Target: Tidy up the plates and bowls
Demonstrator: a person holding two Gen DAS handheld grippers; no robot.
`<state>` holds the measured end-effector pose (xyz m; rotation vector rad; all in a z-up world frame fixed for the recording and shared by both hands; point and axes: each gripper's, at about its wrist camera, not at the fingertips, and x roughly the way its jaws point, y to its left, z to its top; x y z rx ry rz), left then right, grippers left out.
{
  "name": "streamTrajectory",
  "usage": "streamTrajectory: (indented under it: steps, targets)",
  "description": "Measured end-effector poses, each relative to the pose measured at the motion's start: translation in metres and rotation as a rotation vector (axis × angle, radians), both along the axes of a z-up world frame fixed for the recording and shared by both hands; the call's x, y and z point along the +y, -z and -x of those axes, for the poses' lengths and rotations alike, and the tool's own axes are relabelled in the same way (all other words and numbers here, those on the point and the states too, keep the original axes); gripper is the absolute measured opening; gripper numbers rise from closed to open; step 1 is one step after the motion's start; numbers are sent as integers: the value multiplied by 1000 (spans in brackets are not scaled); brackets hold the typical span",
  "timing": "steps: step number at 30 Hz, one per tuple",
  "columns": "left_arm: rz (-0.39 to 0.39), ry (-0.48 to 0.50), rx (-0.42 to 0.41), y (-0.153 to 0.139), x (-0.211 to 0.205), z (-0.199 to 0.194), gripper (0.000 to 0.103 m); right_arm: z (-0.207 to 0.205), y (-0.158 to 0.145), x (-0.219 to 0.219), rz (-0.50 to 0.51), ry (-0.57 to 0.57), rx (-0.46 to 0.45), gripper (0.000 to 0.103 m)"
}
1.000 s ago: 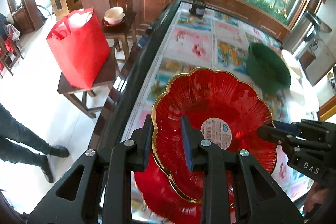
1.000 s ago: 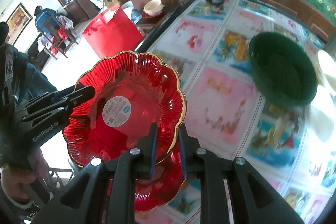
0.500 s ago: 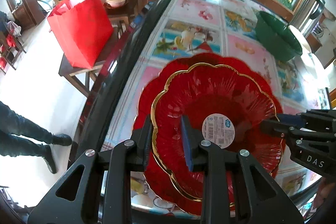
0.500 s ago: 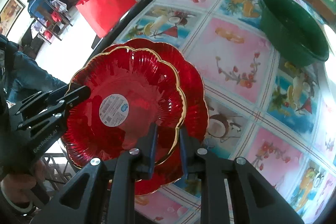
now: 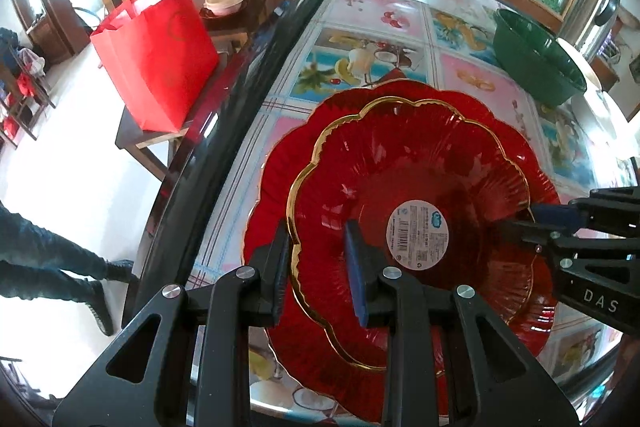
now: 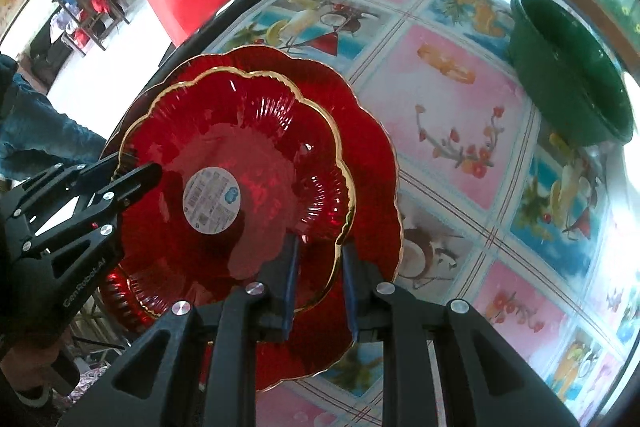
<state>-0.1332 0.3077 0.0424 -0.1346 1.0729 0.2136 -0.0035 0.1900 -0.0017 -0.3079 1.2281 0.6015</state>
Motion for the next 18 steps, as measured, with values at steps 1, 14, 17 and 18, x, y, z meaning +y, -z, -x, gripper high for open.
streamTrajectory:
  steps: [1, 14, 17, 18]
  targets:
    - [-3, 3, 0, -1, 0, 0, 26, 0, 0, -1, -7, -1, 7, 22]
    - [-78, 38, -59, -28, -5, 5, 57, 6, -14, -6, -56, -12, 32, 53]
    - [-68, 39, -76, -37, -2, 6, 57, 8, -24, -15, -91, 2, 24, 54]
    - [-71, 39, -84, -41, -2, 5, 57, 8, -27, -18, -107, 8, 21, 54]
